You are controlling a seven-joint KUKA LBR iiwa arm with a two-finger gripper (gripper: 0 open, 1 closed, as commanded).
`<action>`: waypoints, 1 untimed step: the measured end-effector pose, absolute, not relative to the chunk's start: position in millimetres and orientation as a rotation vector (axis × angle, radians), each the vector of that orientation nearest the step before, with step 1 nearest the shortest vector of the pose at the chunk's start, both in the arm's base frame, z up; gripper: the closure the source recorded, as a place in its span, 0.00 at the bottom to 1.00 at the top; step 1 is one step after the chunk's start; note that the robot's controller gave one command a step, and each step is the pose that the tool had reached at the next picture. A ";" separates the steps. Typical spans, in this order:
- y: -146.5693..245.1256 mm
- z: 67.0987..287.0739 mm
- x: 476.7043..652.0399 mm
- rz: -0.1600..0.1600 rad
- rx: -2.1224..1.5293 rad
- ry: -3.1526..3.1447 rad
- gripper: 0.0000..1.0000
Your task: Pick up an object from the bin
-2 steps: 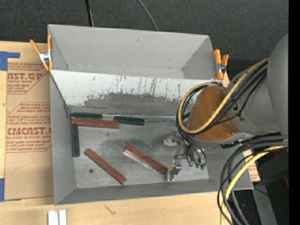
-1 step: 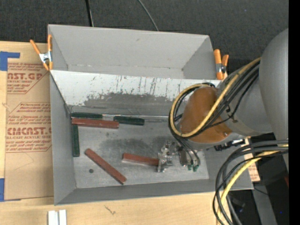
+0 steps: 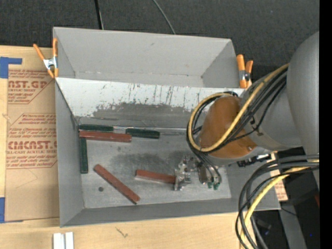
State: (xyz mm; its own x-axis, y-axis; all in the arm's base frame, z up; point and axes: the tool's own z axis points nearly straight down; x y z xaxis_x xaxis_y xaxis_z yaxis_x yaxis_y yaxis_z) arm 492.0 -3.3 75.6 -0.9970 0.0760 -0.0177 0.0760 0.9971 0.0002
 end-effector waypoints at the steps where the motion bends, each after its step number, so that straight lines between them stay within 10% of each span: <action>1: -11.3 241.6 498.9 0.000 0.031 3.134 1.00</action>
Offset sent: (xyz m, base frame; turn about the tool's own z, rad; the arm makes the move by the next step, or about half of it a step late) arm 0.0000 0.0000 0.0000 0.0000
